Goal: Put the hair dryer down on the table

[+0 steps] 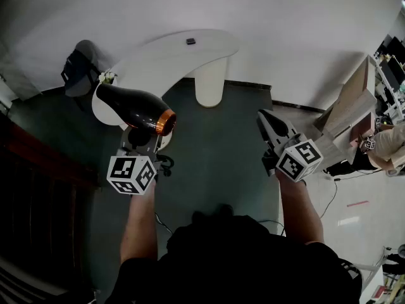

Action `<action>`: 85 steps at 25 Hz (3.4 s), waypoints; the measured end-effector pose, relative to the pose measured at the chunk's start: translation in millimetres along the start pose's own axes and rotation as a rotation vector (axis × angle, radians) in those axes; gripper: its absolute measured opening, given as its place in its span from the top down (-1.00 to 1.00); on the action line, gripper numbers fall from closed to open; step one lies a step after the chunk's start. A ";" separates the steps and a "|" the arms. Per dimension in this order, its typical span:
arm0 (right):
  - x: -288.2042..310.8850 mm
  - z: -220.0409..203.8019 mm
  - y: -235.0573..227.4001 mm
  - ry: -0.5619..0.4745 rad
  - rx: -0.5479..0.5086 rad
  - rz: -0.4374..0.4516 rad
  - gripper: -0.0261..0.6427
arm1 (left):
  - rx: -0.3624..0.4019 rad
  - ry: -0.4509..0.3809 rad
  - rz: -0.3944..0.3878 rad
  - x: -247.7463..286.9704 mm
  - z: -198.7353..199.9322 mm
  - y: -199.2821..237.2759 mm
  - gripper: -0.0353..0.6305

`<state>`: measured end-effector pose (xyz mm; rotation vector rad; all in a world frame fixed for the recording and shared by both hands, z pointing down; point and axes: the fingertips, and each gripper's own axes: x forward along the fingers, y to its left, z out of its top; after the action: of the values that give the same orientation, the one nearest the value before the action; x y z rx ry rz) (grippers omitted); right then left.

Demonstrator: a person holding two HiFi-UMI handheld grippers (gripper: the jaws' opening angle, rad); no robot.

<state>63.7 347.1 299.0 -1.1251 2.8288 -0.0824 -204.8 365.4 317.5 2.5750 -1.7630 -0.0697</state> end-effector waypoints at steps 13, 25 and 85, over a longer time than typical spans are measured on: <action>-25.6 -12.2 -45.9 0.014 -0.004 -0.026 0.89 | 0.040 0.058 0.033 36.4 -17.1 -45.7 0.38; -62.3 -18.2 -94.9 -0.015 0.106 0.004 0.89 | 0.037 0.070 0.032 75.4 -23.1 -87.8 0.38; 368.7 -67.6 -430.4 0.095 0.186 0.027 0.89 | -0.034 0.092 -0.027 557.0 -51.5 151.7 0.38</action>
<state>83.3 -218.0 377.4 -1.0693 2.8440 -0.3980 -142.5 -209.2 361.2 2.5351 -1.6814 0.0187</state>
